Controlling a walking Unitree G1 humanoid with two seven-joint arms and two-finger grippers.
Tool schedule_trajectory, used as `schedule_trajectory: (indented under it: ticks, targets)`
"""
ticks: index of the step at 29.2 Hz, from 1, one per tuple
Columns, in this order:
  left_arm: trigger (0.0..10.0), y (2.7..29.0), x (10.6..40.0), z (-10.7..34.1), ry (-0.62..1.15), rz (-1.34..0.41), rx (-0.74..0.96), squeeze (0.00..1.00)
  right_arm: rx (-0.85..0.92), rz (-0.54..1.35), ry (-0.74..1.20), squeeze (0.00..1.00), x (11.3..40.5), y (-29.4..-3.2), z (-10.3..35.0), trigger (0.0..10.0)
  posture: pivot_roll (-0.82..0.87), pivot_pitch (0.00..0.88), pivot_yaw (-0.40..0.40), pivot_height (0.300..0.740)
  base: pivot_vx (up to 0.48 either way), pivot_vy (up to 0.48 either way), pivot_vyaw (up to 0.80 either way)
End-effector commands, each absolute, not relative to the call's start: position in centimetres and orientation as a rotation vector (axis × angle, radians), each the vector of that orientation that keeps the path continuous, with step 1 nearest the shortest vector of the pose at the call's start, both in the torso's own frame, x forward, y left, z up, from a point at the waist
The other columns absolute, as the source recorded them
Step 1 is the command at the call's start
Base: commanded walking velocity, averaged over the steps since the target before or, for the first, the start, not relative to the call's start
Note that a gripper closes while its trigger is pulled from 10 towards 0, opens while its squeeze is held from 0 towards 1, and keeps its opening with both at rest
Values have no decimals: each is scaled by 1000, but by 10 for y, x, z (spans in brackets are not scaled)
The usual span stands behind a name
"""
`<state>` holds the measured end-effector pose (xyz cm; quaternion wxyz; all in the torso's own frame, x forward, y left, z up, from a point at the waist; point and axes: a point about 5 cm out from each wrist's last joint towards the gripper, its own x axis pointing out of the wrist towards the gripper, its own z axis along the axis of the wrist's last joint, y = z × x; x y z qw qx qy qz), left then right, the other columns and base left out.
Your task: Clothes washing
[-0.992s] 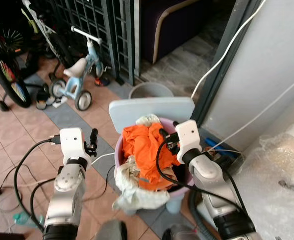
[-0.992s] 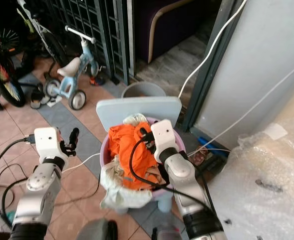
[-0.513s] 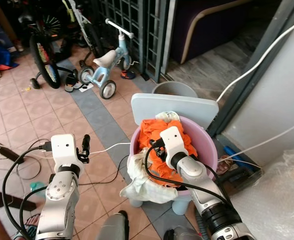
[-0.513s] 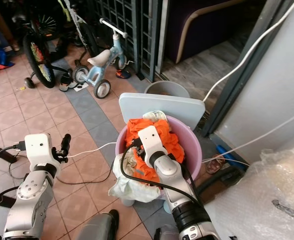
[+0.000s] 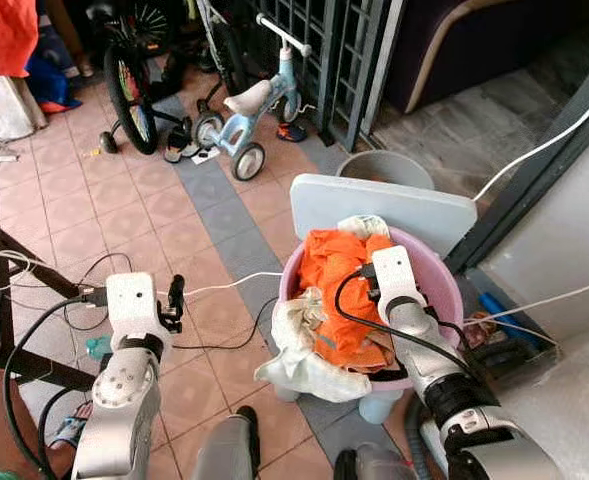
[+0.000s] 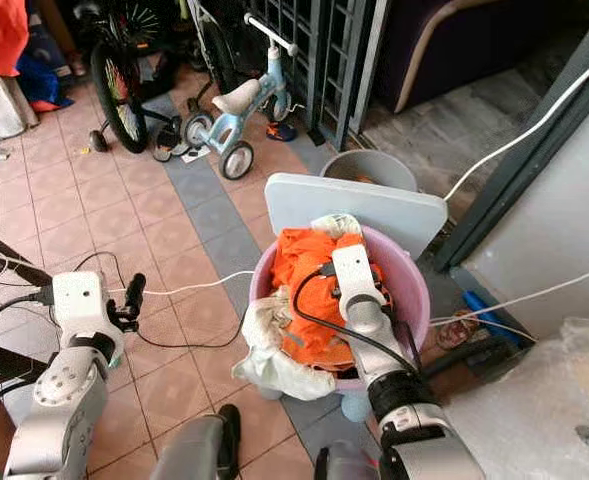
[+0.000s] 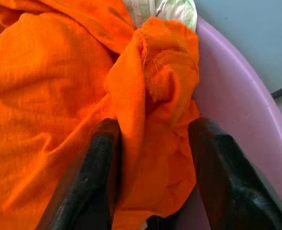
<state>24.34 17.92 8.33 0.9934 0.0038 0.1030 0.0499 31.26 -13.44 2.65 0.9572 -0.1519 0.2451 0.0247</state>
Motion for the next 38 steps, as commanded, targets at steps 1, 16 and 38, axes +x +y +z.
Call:
schedule_trajectory:
  ticks: [1, 16, 38]
  targets:
    - [10000, 180, 243, 81, 227, 104, 20, 0, -219, 75, 603, 0, 305, -128, 14, 10000, 86, 168, 17, 740, 0, 0, 0]
    - [10000, 176, 258, 80, 220, 94, 17, 0, 219, 122, 680, 0, 309, -94, 16, 0, 71, 125, 15, 740, 0, 0, 0]
    - [10000, 168, 272, 81, 188, 88, -1, 0, 400, 38, 611, 0, 322, -95, 27, 0, 71, 72, 3, 740, 0, 0, 0]
